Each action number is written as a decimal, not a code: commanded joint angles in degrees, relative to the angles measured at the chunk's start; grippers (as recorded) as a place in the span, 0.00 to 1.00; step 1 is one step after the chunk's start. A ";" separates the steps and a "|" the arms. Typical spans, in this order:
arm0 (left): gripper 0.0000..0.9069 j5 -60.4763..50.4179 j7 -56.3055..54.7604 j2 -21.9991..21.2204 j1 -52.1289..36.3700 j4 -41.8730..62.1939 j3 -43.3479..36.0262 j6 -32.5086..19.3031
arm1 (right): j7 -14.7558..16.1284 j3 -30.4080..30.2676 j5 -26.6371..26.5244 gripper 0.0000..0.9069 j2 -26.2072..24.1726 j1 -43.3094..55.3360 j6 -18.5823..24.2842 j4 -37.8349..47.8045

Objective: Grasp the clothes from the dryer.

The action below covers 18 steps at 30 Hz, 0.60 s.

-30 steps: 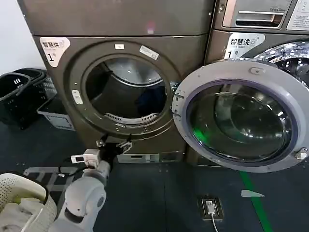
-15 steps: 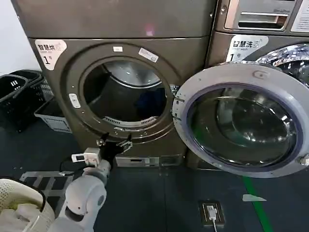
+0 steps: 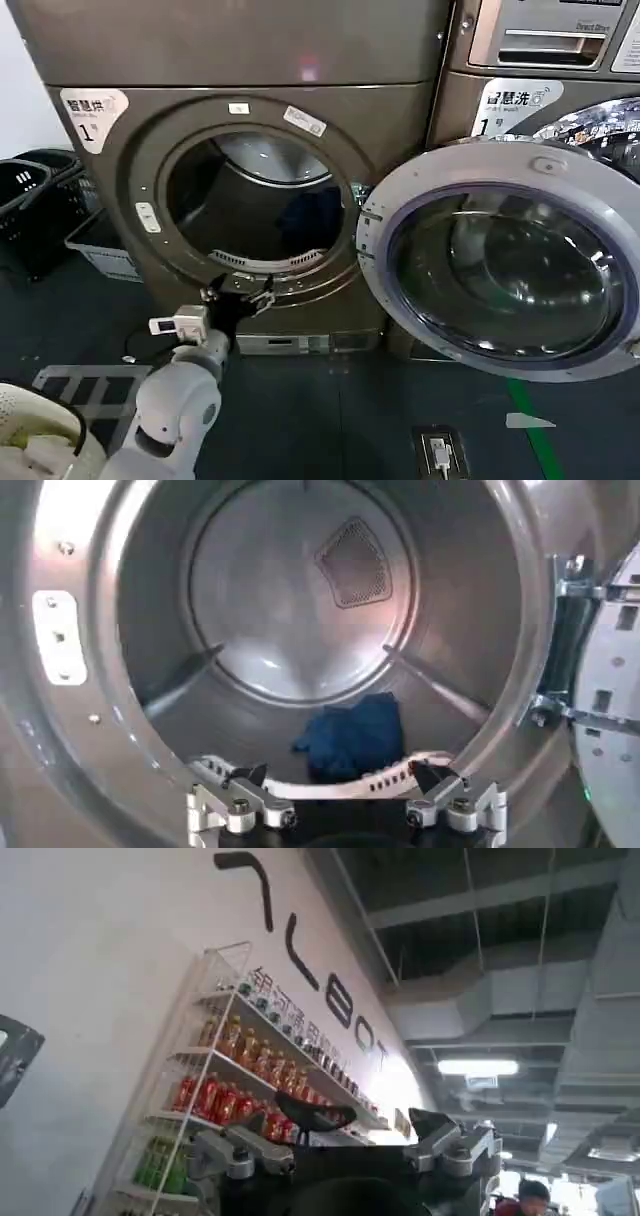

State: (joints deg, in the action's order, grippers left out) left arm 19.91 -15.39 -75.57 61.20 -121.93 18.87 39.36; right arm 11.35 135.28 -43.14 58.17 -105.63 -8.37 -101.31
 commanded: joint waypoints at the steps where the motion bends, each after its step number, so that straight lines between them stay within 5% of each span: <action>1: 1.00 0.03 0.00 -0.03 -0.38 0.16 -0.11 0.03 | 0.03 -0.06 0.02 1.00 0.02 0.03 0.02 0.01; 18: 1.00 -0.03 0.04 -0.32 -1.32 0.77 -0.45 0.05 | -0.13 0.24 -0.49 1.00 -0.25 0.14 -0.12 0.20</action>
State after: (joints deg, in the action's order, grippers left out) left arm 19.91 -15.38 -75.86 59.92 -121.20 18.46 39.37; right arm 11.31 135.56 -43.59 57.93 -105.50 -8.48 -101.09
